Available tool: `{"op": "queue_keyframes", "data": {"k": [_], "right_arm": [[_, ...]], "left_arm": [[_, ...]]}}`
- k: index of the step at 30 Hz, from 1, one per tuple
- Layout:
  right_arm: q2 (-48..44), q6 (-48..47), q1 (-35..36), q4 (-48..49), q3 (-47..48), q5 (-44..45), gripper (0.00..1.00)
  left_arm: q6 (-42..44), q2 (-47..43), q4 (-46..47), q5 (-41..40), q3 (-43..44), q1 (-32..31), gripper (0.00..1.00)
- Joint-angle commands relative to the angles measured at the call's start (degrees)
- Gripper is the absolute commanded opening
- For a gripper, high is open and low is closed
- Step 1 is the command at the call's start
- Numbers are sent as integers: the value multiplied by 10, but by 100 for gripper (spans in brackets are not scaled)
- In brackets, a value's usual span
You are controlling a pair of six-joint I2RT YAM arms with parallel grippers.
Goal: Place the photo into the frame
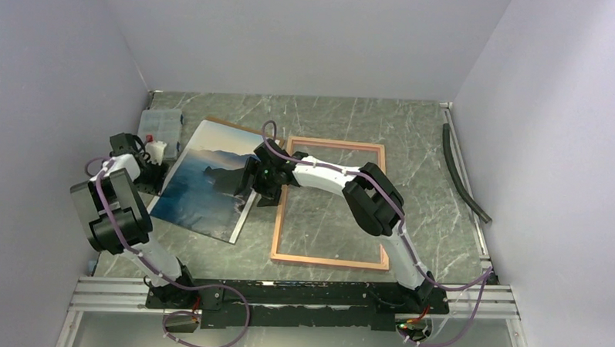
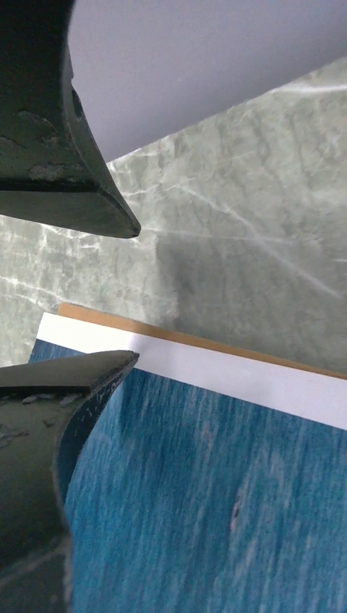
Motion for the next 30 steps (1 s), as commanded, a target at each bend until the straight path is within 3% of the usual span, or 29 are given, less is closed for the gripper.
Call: {"op": "queue_keyframes", "data": {"k": [1, 14, 21, 30], "right_arm": [[-12, 0, 0, -9, -8, 22, 87], [-37, 36, -4, 50, -63, 7, 86], [-55, 53, -7, 89, -79, -16, 84], [-38, 34, -3, 86, -31, -29, 81]], "left_arm": [[9, 7, 67, -41, -44, -33, 64], [0, -22, -69, 61, -60, -78, 55], [13, -27, -64, 55, -77, -79, 51], [21, -20, -58, 60, -84, -82, 48]]}}
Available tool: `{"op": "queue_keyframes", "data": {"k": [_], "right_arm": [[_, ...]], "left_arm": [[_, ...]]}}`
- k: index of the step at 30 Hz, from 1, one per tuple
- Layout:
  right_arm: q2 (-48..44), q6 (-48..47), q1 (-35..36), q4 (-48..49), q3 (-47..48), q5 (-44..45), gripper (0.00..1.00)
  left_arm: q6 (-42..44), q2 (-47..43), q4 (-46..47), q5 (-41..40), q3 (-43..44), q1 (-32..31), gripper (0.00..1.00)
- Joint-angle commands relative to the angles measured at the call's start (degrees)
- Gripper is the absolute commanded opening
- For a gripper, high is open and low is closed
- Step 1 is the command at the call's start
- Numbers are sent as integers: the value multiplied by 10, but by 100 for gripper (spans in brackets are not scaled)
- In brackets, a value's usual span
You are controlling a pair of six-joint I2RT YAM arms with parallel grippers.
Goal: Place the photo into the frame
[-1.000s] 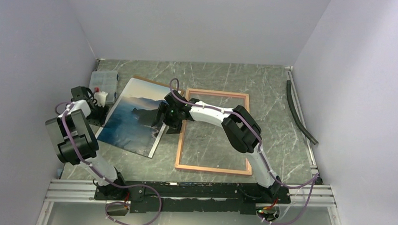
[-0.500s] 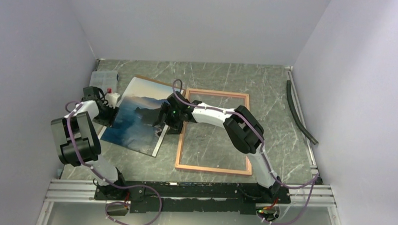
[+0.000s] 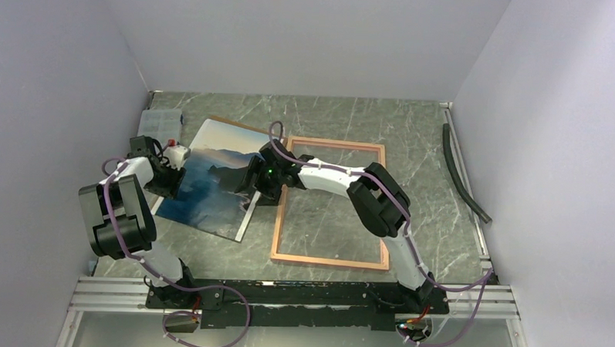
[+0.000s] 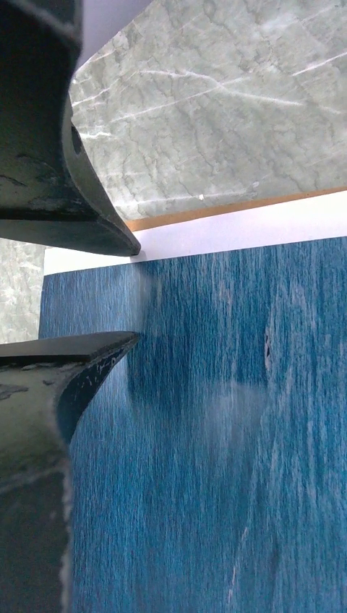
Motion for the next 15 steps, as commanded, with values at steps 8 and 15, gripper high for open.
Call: {"op": "queue_keyframes", "data": {"k": [8, 15], "right_arm": [[-10, -33, 5, 17, 53, -9, 80], [-29, -42, 6, -36, 11, 11, 80]], "left_arm": [[21, 28, -42, 17, -36, -8, 46], [20, -9, -152, 79, 56, 32, 52]]}}
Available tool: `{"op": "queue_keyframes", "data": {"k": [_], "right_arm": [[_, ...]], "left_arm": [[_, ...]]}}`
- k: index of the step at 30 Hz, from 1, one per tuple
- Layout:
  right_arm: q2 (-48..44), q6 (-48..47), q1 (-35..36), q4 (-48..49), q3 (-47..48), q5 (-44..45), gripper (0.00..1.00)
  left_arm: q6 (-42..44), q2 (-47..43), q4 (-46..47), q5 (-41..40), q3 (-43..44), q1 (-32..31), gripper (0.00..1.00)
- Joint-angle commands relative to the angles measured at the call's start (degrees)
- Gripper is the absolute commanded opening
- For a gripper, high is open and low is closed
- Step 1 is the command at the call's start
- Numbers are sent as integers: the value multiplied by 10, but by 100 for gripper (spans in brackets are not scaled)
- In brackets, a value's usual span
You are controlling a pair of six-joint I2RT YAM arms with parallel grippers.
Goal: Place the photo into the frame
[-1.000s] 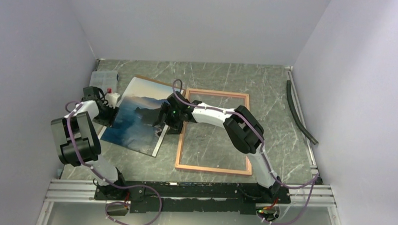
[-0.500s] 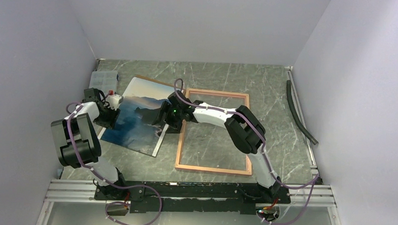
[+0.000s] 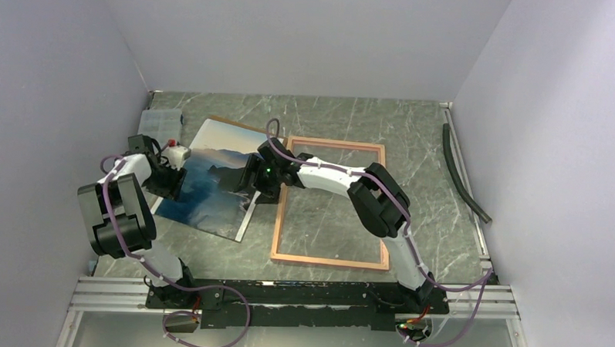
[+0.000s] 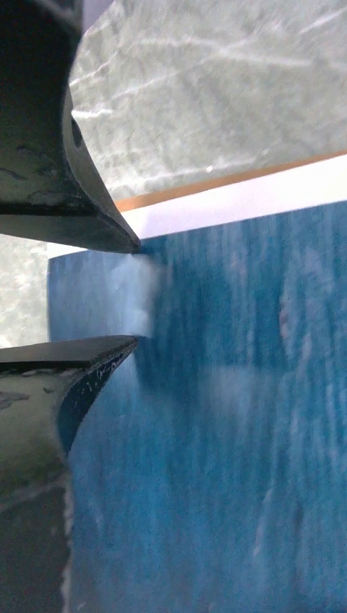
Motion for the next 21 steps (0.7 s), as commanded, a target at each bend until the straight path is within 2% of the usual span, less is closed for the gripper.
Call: {"op": "queue_keyframes", "data": {"k": [1, 4, 6, 13, 18, 21], "right_arm": [[-32, -10, 2, -29, -22, 12, 81], [-30, -11, 1, -37, -23, 15, 81], [-27, -12, 1, -45, -19, 15, 82], [-17, -8, 2, -51, -17, 6, 82], [-13, 0, 2, -51, -18, 1, 82], [-11, 3, 4, -50, -13, 0, 82]], "left_arm": [[12, -17, -156, 82, 73, 41, 55], [20, -16, -191, 100, 143, 75, 64], [21, -5, -168, 80, 153, 88, 66], [-4, 44, 28, -58, 64, 90, 61], [-7, 54, 81, -80, 16, 74, 59], [-8, 49, 81, -76, 1, 66, 57]]}}
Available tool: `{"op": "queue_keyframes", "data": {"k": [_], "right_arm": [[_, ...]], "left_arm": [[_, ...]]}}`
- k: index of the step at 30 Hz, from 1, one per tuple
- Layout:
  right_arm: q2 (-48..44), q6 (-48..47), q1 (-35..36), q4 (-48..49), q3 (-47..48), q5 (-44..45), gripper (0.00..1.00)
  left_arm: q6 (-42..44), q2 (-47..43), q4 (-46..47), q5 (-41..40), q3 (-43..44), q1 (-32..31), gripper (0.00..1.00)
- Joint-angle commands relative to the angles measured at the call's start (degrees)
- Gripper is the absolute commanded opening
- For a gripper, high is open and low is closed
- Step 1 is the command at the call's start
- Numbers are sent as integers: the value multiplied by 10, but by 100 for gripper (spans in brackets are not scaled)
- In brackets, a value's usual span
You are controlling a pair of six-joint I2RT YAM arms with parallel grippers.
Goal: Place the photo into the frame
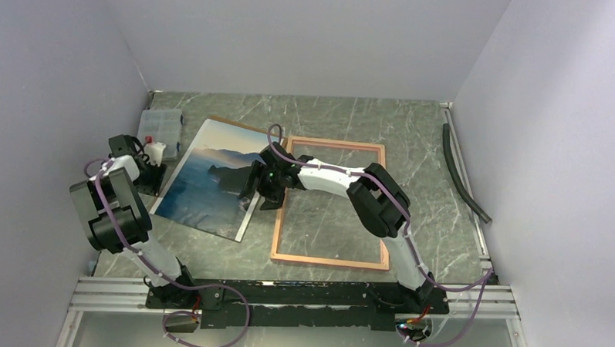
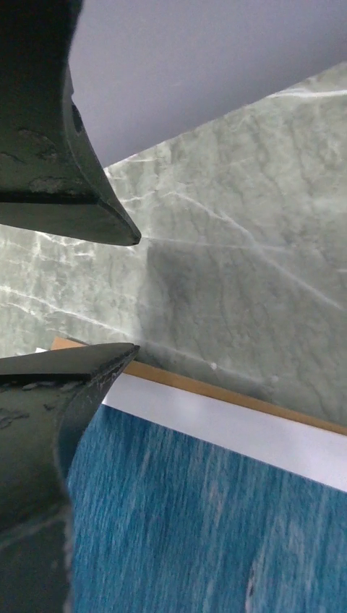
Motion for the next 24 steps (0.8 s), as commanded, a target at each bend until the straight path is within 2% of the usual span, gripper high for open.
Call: {"op": "queue_keyframes", "data": {"k": [1, 8, 13, 24], "right_arm": [[-10, 8, 4, -15, 10, -4, 82], [-6, 27, 12, 3, 16, -17, 82], [-5, 37, 17, 11, 21, -19, 82], [-17, 8, 27, -20, 66, 5, 81]], "left_arm": [[-3, 3, 16, -15, -35, -16, 57], [-19, -36, -36, 26, -64, -46, 56], [-18, -66, -38, 23, -105, -75, 55], [-7, -55, -20, 12, -123, -77, 54]]}}
